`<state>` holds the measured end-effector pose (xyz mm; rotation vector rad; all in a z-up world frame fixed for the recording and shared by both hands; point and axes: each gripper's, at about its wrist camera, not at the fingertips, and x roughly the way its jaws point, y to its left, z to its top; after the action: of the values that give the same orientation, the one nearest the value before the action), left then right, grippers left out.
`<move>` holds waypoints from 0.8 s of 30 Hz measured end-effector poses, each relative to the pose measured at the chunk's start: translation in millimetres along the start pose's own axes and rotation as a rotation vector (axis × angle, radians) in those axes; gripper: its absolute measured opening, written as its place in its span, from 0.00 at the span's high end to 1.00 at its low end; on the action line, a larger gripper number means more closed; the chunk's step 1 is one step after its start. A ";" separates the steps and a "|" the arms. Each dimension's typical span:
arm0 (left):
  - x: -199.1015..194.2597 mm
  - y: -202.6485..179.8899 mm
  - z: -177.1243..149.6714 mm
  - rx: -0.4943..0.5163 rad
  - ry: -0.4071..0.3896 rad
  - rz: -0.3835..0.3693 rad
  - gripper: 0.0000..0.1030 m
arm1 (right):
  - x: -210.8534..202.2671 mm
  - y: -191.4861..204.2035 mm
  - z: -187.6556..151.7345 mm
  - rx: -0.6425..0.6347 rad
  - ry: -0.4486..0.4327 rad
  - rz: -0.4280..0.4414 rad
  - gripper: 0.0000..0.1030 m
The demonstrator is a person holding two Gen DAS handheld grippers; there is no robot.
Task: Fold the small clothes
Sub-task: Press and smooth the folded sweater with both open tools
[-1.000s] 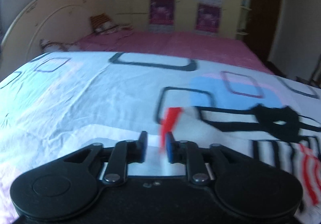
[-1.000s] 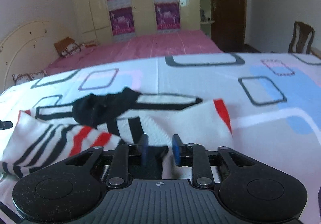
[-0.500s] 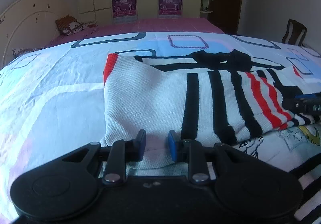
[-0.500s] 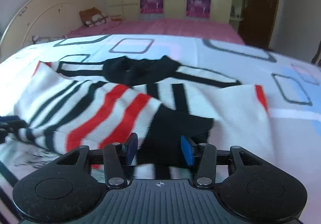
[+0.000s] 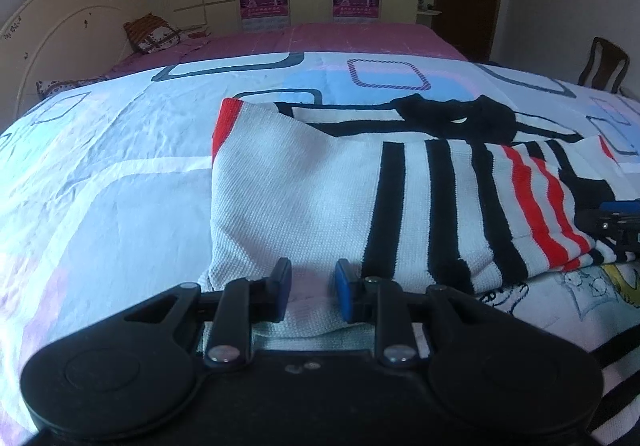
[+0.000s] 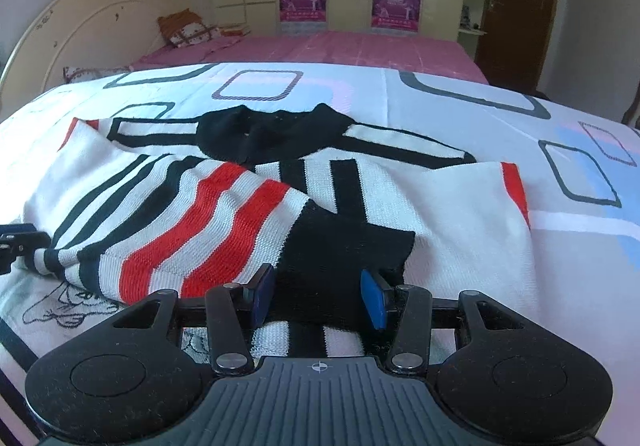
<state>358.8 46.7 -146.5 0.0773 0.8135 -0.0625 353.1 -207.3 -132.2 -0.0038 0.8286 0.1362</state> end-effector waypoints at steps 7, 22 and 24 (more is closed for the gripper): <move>0.8 -14.2 7.2 0.014 0.042 0.077 0.76 | 3.2 -4.4 10.6 -0.054 0.052 0.049 0.52; -59.7 -36.7 0.4 -0.004 0.009 0.068 0.66 | -56.7 -2.5 -5.9 0.001 0.008 0.158 0.51; -67.8 -40.7 -1.7 0.004 0.000 0.049 0.63 | -65.3 -0.4 -11.5 0.010 0.004 0.159 0.51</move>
<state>307.7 8.1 -100.2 0.1004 0.8115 -0.0180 301.0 -216.1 -92.1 0.0709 0.8331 0.2821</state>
